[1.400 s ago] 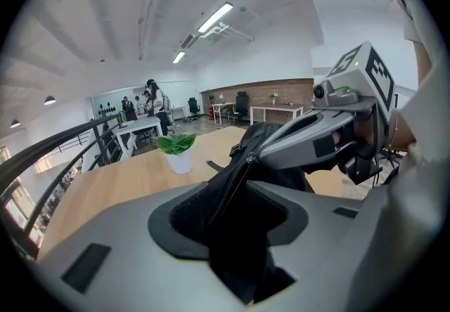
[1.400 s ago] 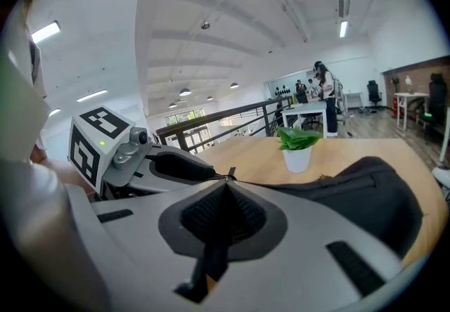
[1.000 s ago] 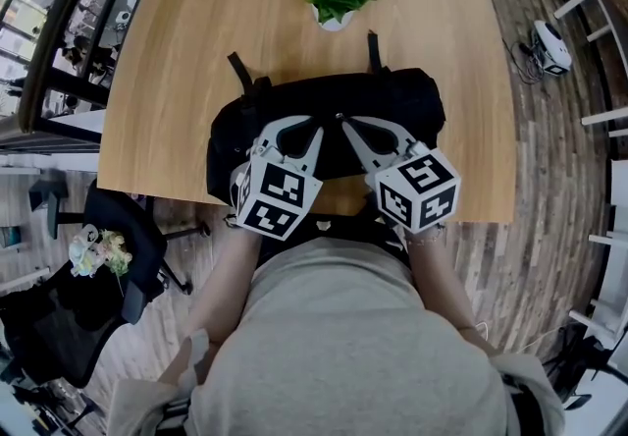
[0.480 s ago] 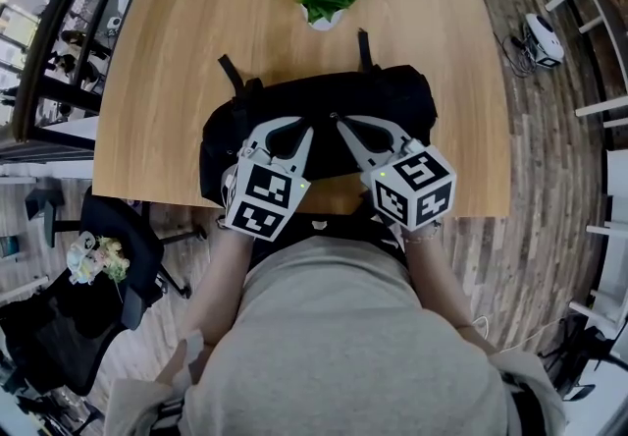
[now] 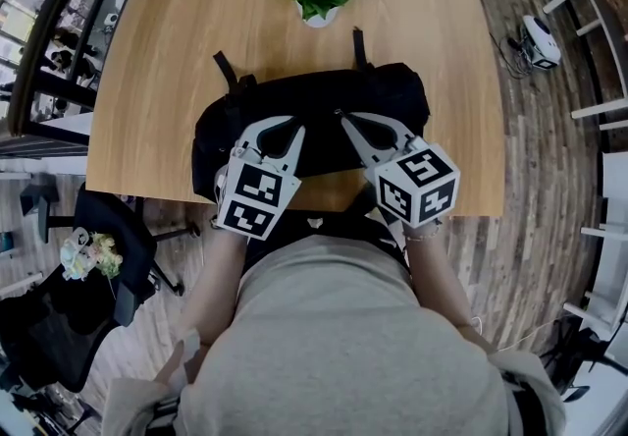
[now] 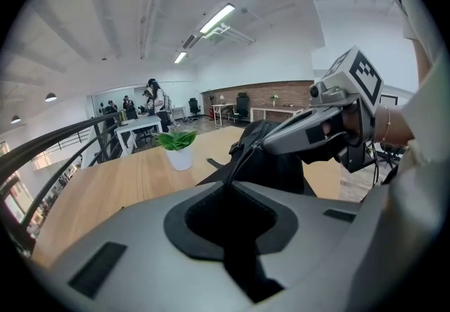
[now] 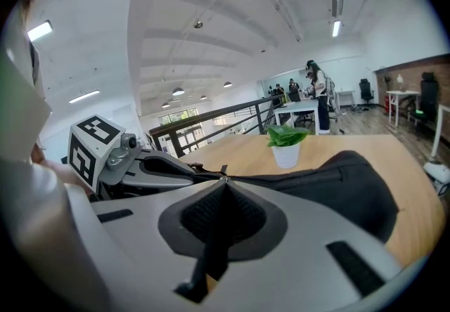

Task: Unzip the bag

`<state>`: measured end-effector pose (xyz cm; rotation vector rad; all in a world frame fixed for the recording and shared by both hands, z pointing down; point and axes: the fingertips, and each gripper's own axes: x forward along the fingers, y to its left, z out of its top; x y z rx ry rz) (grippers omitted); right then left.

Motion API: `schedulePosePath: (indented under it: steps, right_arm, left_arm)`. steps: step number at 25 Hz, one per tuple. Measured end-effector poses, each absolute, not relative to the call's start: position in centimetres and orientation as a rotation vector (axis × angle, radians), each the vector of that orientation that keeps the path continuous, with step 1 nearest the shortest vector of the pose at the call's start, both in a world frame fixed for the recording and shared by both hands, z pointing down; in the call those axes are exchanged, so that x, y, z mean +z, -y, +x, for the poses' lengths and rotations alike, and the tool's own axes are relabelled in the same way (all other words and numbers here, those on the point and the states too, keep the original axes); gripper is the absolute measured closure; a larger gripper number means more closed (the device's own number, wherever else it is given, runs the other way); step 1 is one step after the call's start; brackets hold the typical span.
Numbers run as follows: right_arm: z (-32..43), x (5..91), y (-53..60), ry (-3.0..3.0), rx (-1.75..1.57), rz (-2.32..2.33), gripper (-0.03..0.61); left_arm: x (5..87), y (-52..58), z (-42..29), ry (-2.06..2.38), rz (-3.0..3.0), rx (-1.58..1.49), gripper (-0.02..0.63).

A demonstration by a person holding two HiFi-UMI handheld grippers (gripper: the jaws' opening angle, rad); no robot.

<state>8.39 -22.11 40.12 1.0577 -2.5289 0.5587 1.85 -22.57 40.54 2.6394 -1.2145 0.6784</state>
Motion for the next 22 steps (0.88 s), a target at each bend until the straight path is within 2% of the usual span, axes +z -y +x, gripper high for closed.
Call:
schedulePosePath:
  steps: [22]
  right_arm:
    - [14.8, 39.5, 23.1, 2.491, 0.523, 1.185, 0.569]
  left_arm:
    - [40.6, 22.7, 1.8, 1.358, 2.546, 0.594, 0.565]
